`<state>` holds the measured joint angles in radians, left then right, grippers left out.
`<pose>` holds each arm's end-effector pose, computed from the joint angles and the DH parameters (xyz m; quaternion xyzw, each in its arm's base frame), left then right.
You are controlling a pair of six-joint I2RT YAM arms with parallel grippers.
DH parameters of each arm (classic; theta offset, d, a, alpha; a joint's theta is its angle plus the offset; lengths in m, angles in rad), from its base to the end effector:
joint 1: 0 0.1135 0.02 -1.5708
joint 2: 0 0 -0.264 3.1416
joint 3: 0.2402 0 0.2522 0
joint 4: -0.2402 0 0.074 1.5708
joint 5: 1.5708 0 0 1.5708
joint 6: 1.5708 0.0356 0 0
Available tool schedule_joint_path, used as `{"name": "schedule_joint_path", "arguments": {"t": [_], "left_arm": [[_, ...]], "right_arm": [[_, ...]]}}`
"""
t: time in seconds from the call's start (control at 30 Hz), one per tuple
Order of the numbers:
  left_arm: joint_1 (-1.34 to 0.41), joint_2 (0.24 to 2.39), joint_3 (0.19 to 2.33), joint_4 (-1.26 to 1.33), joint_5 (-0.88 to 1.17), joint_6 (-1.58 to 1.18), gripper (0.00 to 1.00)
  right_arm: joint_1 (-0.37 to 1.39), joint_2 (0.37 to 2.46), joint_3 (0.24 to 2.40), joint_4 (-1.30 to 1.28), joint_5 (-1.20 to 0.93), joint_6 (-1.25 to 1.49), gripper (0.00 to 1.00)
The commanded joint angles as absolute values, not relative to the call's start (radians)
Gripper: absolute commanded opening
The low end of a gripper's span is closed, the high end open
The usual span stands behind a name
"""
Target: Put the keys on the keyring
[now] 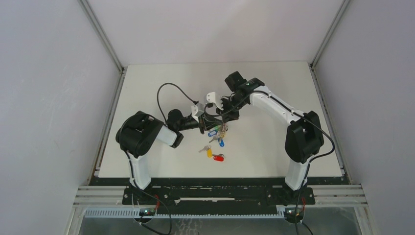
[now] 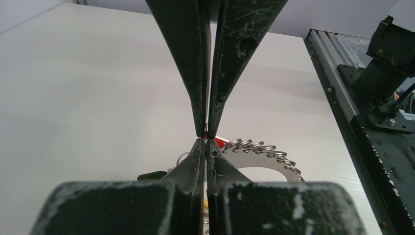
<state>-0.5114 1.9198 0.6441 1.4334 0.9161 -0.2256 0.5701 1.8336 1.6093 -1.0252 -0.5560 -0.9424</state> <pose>0.2769 -0.1878 0.1597 0.4158 0.5285 -0.5136 0.5330 0.3044 0.2175 0.2735 -0.6833 0.6604 0.2377 0.2013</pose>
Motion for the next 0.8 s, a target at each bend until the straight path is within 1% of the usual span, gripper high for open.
{"name": "schedule_joint_path", "arguments": {"t": [0.0, 0.03, 0.1, 0.17, 0.27, 0.43, 0.77], "left_arm": [[-0.52, 1.906, 0.661, 1.48, 0.907, -0.216, 0.0], [-0.52, 1.901, 0.658, 1.48, 0.901, -0.215, 0.0], [-0.52, 1.891, 0.651, 1.481, 0.89, -0.213, 0.0], [-0.518, 1.883, 0.646, 1.48, 0.883, -0.211, 0.0], [-0.518, 1.871, 0.637, 1.48, 0.869, -0.206, 0.0], [-0.518, 1.86, 0.634, 1.48, 0.87, -0.207, 0.0], [-0.518, 1.855, 0.636, 1.48, 0.887, -0.212, 0.0]], "right_arm": [[0.551, 1.737, 1.57, -0.923, -0.603, -0.911, 0.04], [0.544, 1.723, 1.551, -0.907, -0.604, -0.9, 0.1], [0.524, 1.69, 1.504, -0.856, -0.613, -0.862, 0.17], [0.497, 1.658, 1.455, -0.809, -0.654, -0.829, 0.21], [0.451, 1.62, 1.39, -0.74, -0.731, -0.786, 0.25], [0.411, 1.623, 1.33, -0.69, -0.83, -0.767, 0.27], [0.388, 1.683, 1.324, -0.643, -0.942, -0.795, 0.29]]}}
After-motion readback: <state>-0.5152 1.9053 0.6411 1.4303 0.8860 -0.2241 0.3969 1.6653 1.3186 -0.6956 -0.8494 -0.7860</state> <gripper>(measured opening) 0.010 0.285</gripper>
